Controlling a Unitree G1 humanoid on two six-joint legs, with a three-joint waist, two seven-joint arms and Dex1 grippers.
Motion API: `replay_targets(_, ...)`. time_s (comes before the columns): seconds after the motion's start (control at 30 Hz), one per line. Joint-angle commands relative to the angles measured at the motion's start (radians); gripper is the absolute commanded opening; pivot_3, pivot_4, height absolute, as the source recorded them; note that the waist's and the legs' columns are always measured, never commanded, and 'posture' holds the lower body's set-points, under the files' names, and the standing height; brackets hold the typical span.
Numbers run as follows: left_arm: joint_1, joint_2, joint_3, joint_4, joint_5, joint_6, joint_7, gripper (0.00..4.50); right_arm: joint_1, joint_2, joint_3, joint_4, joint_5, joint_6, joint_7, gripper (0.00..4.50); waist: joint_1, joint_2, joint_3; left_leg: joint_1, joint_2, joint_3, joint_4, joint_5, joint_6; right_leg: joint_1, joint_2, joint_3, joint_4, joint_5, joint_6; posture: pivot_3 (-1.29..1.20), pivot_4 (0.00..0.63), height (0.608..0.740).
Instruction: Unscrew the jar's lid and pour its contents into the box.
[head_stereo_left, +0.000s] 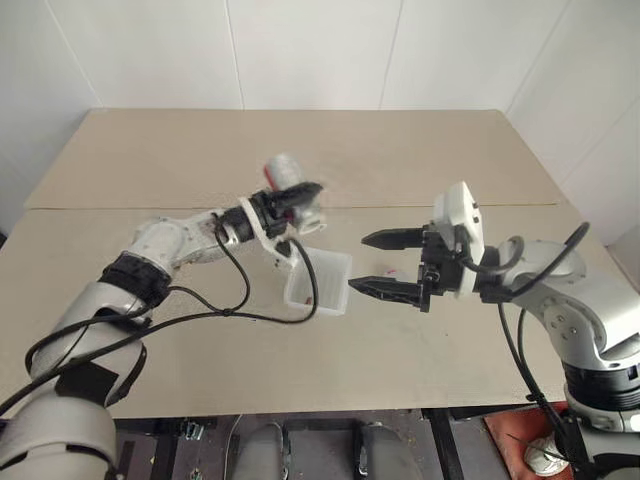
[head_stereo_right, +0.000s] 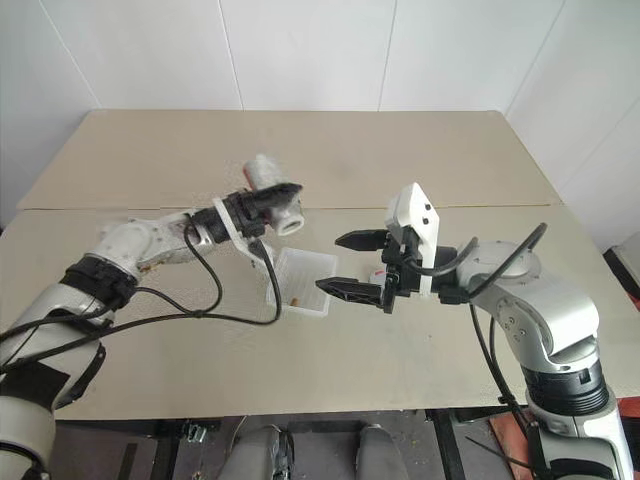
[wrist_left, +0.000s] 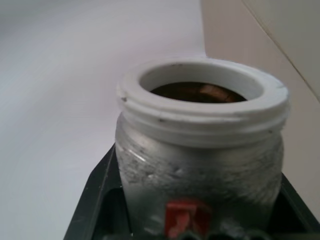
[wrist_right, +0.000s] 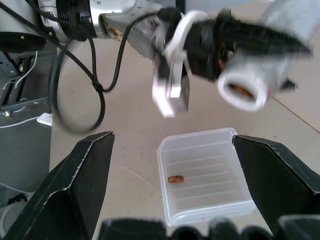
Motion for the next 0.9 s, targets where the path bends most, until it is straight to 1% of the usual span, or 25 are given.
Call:
replay_targets(0.03,0.116,-0.069,0.198,-0.122,-0.516,0.152,-0.315,2.0,0.009,-0.003,-0.023,-0.028,-0.005,-0.043,-0.008,4.42,-0.001,0.0,0.0,0.0,0.0,0.0,0.001,0.0,-0.001,0.0,0.0,0.0,0.001,0.0,0.0,0.0,0.15,0.74)
replay_targets(0.1,0.209,-0.107,0.291,-0.249,-0.765,0.306,-0.465,2.0,0.014,0.003,-0.021,-0.026,-0.007,-0.047,-0.019,4.42,-0.002,0.0,0.0,0.0,0.0,0.0,0.003,0.001,-0.001,0.0,0.0,0.0,0.001,0.0,0.0,0.0,0.15,0.74)
replay_targets(0.13,0.25,-0.121,0.328,-0.31,-0.862,0.379,-0.521,2.0,0.016,0.006,-0.021,-0.025,-0.007,-0.048,-0.024,4.42,-0.004,0.0,0.0,0.0,0.0,0.0,0.004,0.001,-0.001,0.0,0.0,0.0,0.002,0.0,0.0,0.0,0.15,0.74)
replay_targets(0.2,0.325,-0.144,0.39,-0.426,-1.008,0.534,-0.589,2.0,0.021,0.012,-0.023,-0.023,-0.006,-0.05,-0.032,4.42,-0.006,0.0,0.0,0.0,0.0,-0.002,0.004,0.0,-0.001,0.001,0.0,0.001,0.002,0.0,0.0,0.0,0.15,0.74)
replay_targets(0.27,0.385,-0.162,0.443,-0.519,-1.135,0.684,-0.634,2.0,0.022,0.018,-0.024,-0.019,-0.007,-0.051,-0.04,4.42,-0.008,0.0,0.0,0.0,0.0,-0.003,0.004,0.0,0.0,0.001,0.0,0.001,0.002,0.0,0.0,0.0,0.15,0.74)
replay_targets(0.37,0.435,-0.207,0.502,-0.591,-1.234,0.864,-0.613,2.0,0.02,0.028,-0.027,-0.009,-0.004,-0.05,-0.047,4.42,-0.005,0.0,0.0,0.001,-0.001,-0.008,0.004,0.0,0.001,0.002,0.0,0.001,0.001,0.0,0.001,0.0,0.15,0.74)
replay_targets(0.5,0.497,-0.258,0.511,-0.615,-1.213,0.918,-0.609,2.0,0.008,0.046,-0.032,-0.002,0.011,-0.04,-0.066,4.42,0.0,0.0,0.0,0.004,-0.002,-0.01,0.005,-0.001,0.002,0.005,0.001,0.001,0.0,0.001,0.001,0.0,0.15,0.74)
replay_targets(0.57,0.523,-0.284,0.517,-0.61,-1.199,0.912,-0.608,2.0,0.004,0.05,-0.034,-0.003,0.016,-0.037,-0.071,4.42,0.001,0.0,0.0,0.006,-0.002,-0.01,0.005,-0.001,0.002,0.007,0.001,0.001,-0.001,0.001,0.001,0.0,0.15,0.74)
replay_targets(0.87,0.586,-0.342,0.498,-0.503,-1.039,0.732,-0.603,2.0,-0.008,0.037,-0.033,-0.013,0.032,-0.02,-0.074,4.42,0.002,0.0,0.0,0.012,-0.002,-0.01,0.005,-0.001,0.002,0.014,0.0,0.001,-0.004,0.001,0.001,0.0,0.15,0.74)
replay_targets(0.9,0.592,-0.345,0.499,-0.496,-1.03,0.725,-0.603,2.35,-0.008,0.035,-0.033,-0.014,0.034,-0.019,-0.075,4.47,0.002,0.0,0.0,0.012,-0.002,-0.01,0.005,-0.002,0.002,0.014,0.0,0.001,-0.004,0.001,0.001,0.0,0.15,0.74)
